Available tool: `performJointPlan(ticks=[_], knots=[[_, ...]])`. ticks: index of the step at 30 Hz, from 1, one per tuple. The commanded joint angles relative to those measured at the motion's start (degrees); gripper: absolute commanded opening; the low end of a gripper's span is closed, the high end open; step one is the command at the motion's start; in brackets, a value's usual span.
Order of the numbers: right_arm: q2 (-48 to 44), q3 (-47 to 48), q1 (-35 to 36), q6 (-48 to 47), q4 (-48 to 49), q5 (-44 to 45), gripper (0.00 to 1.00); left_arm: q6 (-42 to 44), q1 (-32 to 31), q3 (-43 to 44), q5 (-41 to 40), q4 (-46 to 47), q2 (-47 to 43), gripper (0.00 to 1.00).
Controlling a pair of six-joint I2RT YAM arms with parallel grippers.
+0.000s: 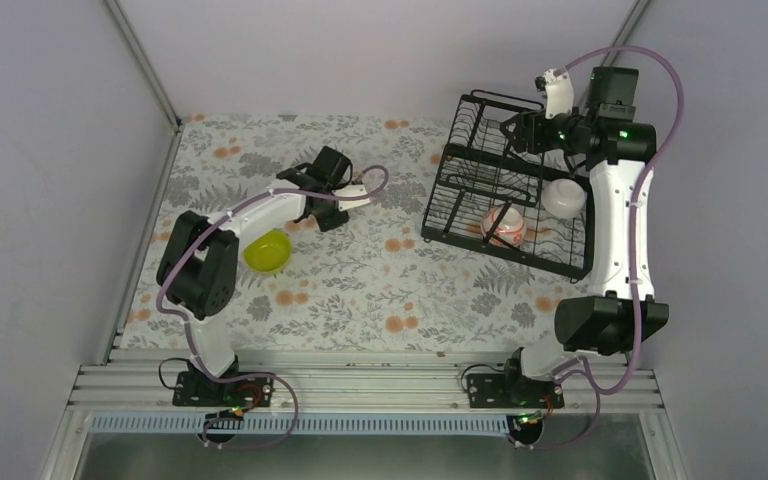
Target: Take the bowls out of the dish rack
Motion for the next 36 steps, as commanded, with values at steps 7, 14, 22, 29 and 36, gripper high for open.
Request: performJointPlan(ticks=[7, 14, 22, 29, 36], knots=[[-1.7, -1.5, 0.5, -0.4, 2.0, -0.5, 0.7, -0.4, -1.5, 2.3, -2.9, 1.0, 3.2, 0.02], [-2.2, -2.3, 0.4, -0.6, 2.3, -0.2, 0.7, 0.1, -1.7, 4.8, -3.0, -1.9, 5.4, 0.02], [-2.5, -3.7, 0.4, -0.8, 3.1, 0.0, 0.7, -0.4, -1.7, 7.3, -6.1, -3.7, 6.3, 0.02], [-2.4, -3.4, 0.4, -0.9, 3.2, -0.1, 0.7, -0.4, -1.7, 9.0, -6.8, -7.3, 7.9, 0.02], [-2.7, -3.2, 0.4, -1.1, 3.1, 0.0, 0.7, -0.7, -1.7, 11.0, -6.3, -9.6, 9.1, 0.12]])
